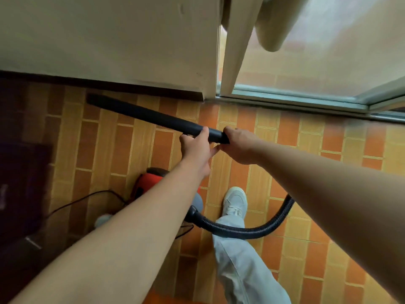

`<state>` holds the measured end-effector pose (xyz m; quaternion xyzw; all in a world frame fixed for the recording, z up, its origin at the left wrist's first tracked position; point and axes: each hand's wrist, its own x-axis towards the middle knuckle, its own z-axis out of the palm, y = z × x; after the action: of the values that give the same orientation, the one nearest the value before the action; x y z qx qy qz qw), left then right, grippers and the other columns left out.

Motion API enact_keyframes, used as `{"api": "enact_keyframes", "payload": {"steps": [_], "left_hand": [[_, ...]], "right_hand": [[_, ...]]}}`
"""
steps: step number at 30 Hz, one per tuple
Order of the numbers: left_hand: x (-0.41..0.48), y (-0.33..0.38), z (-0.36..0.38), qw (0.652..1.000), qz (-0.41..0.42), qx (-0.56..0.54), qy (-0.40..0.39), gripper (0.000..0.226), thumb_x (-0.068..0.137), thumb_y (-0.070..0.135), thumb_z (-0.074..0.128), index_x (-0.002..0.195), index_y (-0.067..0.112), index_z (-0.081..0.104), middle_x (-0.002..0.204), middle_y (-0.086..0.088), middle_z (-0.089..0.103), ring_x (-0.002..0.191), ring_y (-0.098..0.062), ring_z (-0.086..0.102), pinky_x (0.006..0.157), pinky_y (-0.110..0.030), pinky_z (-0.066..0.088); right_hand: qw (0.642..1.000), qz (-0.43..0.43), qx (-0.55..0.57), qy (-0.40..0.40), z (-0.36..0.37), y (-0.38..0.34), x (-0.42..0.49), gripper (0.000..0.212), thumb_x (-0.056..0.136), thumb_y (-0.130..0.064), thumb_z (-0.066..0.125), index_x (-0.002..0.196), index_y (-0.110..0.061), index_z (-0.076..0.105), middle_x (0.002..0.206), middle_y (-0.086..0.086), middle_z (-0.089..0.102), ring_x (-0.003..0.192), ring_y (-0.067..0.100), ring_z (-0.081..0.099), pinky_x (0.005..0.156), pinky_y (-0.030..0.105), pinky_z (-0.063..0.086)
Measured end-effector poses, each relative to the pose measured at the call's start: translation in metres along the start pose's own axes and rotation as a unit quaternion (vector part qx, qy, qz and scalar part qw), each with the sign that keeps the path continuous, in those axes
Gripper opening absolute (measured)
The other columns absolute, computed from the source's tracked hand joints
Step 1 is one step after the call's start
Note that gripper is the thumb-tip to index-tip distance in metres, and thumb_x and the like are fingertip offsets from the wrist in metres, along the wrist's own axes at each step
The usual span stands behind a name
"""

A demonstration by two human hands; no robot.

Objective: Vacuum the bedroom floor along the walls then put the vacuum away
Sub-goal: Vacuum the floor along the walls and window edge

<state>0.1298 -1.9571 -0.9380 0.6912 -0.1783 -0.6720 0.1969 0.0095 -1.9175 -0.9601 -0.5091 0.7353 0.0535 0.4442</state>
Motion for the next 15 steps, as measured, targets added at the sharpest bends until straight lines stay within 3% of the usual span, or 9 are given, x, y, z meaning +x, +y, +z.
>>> {"api": "enact_keyframes", "payload": {"steps": [3,6,10,15], "left_hand": [[-0.007,0.002,0.000,1.000,0.002,-0.020,0.002,0.034,0.107,0.030,0.053,0.137,0.019,0.042,0.128,-0.011,0.059,0.113,-0.028,0.068,0.091,-0.054,0.060],[-0.008,0.002,-0.006,1.000,0.007,-0.031,0.000,0.023,0.108,0.034,0.050,0.128,0.023,0.047,0.127,-0.009,0.061,0.108,-0.026,0.069,0.091,-0.054,0.060],[-0.008,0.003,-0.025,0.999,0.000,-0.025,-0.027,0.031,0.107,0.035,0.051,0.134,0.021,0.047,0.126,-0.009,0.062,0.104,-0.027,0.071,0.092,-0.057,0.059],[-0.015,0.000,-0.051,0.998,0.017,-0.018,-0.057,0.034,0.106,0.031,0.053,0.135,0.017,0.043,0.121,-0.009,0.062,0.101,-0.025,0.071,0.091,-0.052,0.061]], "right_hand": [[1.000,0.008,0.000,0.008,-0.003,0.014,-0.011,0.030,0.103,-0.038,0.053,0.125,-0.018,0.046,0.103,0.008,0.058,0.087,0.024,0.060,0.079,0.041,0.056],[1.000,0.022,-0.009,0.017,0.003,0.025,-0.017,0.030,0.103,-0.038,0.053,0.125,-0.019,0.045,0.103,0.008,0.058,0.087,0.023,0.059,0.075,0.038,0.055],[0.999,0.022,-0.027,0.020,0.014,0.024,-0.022,0.030,0.102,-0.040,0.053,0.123,-0.021,0.043,0.105,0.009,0.057,0.088,0.024,0.057,0.073,0.039,0.052],[0.995,0.021,-0.078,0.053,0.018,0.007,-0.034,0.030,0.103,-0.045,0.050,0.122,-0.022,0.044,0.104,0.006,0.054,0.092,0.025,0.051,0.084,0.045,0.046]]}}
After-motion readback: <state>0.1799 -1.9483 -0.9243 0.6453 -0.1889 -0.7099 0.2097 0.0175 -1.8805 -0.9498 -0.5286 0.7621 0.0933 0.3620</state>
